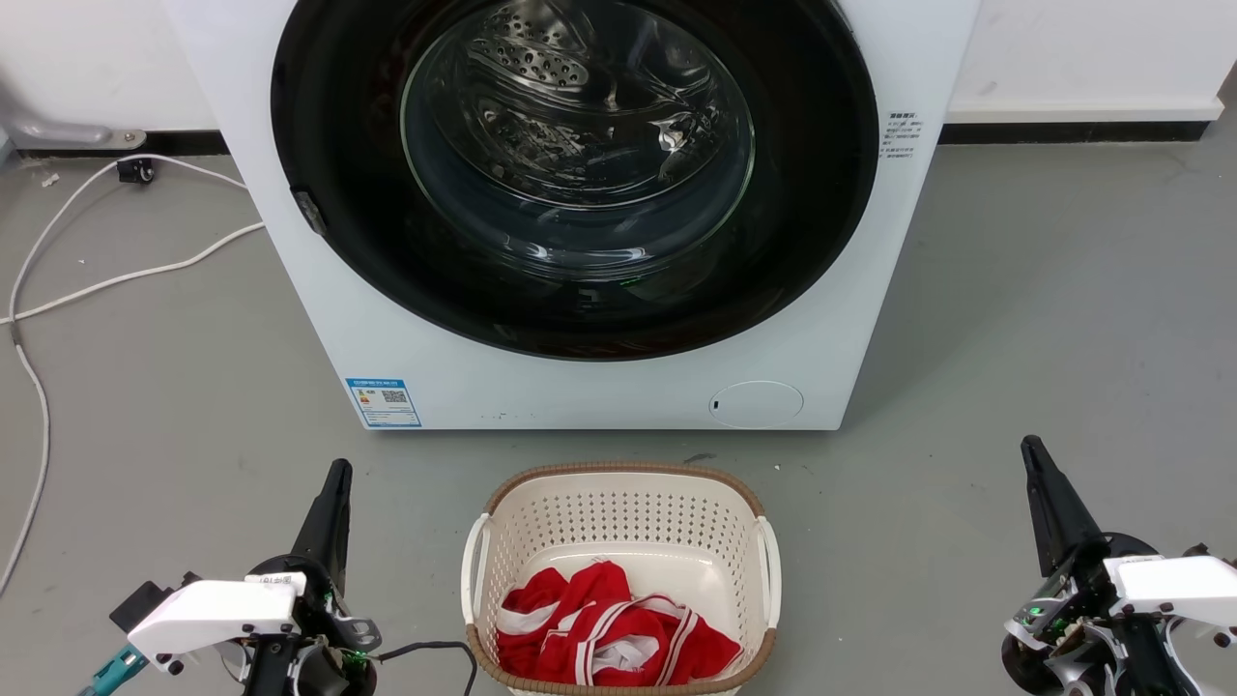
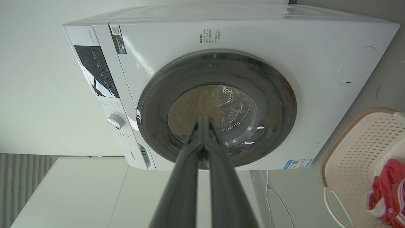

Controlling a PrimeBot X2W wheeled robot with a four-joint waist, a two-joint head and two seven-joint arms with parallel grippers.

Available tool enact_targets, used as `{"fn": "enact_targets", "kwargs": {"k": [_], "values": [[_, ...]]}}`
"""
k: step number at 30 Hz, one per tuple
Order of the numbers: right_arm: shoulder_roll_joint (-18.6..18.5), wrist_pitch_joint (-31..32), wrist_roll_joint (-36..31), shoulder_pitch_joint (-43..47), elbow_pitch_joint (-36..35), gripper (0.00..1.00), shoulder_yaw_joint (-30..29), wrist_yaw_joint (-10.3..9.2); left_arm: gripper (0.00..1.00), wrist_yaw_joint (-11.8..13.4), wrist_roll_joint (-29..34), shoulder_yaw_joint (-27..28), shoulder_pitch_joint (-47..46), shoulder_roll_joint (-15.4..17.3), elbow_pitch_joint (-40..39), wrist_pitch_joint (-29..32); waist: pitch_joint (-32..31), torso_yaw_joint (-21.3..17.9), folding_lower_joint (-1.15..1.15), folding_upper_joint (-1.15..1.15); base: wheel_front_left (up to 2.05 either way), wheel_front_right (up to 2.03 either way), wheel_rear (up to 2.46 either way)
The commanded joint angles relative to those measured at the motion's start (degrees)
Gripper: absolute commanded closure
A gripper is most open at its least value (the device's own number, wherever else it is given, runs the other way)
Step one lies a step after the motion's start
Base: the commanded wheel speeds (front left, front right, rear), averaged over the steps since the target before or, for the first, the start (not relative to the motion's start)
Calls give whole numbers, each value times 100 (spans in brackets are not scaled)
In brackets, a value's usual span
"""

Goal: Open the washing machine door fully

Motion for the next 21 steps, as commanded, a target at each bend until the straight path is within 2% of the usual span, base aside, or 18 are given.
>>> {"fn": "enact_targets", "kwargs": {"k": [1, 6, 7, 15, 21], "values": [[13, 15, -29, -78, 10, 100, -16, 0, 100, -16, 11, 18, -46, -3, 4, 25, 0, 0, 0, 0, 0, 0, 0], [19, 24, -34, -79, 11, 100, -22, 0, 100, -16, 16, 21, -47, -6, 4, 28, 0, 0, 0, 0, 0, 0, 0], [8, -4, -8, 10, 11, 0, -8, 0, 0, 1, 1, -1, 6, -3, 14, -4, 0, 0, 0, 0, 0, 0, 0], [19, -211, -60, 77, -101, 0, 103, 0, 0, 1, 60, -169, -10, -12, -98, -198, 3, -1, 0, 0, 0, 0, 0], [25, -369, -356, 91, -219, 0, 108, 0, 0, 0, 325, -263, -42, 5, -280, -379, 6, 8, 0, 0, 0, 0, 0]]}}
